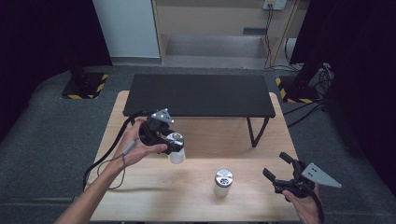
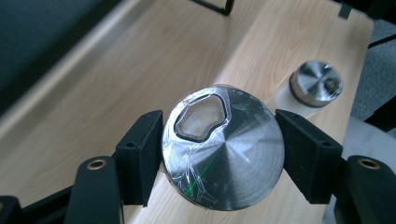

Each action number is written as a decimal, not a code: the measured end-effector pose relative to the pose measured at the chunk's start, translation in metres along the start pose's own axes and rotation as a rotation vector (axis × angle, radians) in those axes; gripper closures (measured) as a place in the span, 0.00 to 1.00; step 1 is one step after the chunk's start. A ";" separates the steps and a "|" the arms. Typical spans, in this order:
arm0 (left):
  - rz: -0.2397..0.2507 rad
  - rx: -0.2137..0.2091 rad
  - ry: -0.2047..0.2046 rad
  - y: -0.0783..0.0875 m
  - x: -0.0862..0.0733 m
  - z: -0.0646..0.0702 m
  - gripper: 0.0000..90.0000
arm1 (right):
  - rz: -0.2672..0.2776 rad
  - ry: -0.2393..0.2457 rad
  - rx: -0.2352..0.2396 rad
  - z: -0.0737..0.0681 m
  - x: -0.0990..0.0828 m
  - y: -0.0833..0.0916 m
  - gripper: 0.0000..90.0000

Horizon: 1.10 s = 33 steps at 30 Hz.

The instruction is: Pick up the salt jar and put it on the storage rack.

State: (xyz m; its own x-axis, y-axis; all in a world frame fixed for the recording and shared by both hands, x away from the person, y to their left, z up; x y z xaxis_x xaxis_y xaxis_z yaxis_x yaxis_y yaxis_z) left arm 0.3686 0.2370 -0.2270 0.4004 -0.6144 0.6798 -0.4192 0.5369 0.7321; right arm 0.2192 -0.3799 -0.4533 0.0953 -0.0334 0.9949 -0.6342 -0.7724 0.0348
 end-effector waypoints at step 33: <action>0.181 0.171 0.104 0.110 0.090 -0.027 0.38 | 0.004 -0.008 0.003 0.001 -0.001 0.001 0.06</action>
State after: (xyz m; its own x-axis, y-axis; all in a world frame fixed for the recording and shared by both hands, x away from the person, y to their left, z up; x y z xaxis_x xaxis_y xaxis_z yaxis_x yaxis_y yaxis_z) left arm 0.3805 0.2556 -0.0841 0.3841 -0.4500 0.8062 -0.6199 0.5214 0.5864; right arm 0.2196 -0.3810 -0.4540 0.0988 -0.0409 0.9943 -0.6320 -0.7744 0.0309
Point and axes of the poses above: each handheld gripper's, and its own axes: y roughly backward along the jaws, x roughly out of its top, z roughly to its right, the point moved 2 cm from there along -y, roughly forward along the jaws, and after that the axes turned 9 degrees about x, right-handed, at the moved point
